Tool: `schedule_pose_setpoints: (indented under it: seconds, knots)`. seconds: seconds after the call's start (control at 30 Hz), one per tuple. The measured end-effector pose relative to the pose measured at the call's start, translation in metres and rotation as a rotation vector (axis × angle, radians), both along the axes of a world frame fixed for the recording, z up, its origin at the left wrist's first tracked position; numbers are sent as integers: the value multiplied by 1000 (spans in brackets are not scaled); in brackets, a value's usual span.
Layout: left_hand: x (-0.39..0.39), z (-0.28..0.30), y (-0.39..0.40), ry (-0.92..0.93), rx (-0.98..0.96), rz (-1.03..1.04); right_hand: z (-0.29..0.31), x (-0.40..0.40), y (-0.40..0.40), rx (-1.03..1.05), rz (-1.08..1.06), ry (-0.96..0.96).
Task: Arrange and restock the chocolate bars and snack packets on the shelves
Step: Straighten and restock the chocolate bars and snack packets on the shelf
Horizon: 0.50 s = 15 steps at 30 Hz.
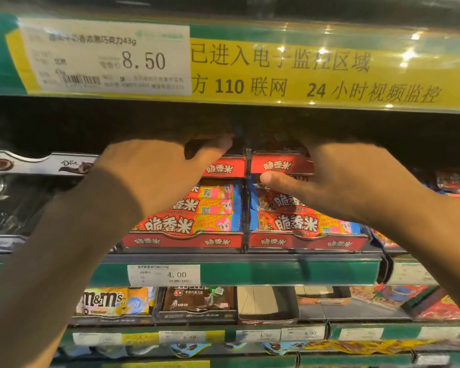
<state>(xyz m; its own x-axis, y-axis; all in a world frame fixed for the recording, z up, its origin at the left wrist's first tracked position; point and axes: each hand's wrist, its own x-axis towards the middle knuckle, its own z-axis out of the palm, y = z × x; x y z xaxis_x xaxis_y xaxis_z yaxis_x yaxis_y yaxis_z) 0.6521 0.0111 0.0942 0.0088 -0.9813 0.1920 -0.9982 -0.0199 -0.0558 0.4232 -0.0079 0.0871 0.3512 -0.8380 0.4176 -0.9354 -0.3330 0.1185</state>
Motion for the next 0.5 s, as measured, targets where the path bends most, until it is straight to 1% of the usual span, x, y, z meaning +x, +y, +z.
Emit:
schedule_pose_setpoints:
  seconds: [0.17, 0.27, 0.5]
  knots:
    - [1, -1, 5, 110, -67, -42, -2, 3, 3, -29, 27, -23]
    - [3, -2, 9, 86, -98, -65, -2, 4, 8, -29, 38, -33]
    - [5, -5, 13, 42, -83, -76, -5, 2, 11, -19, 25, -9]
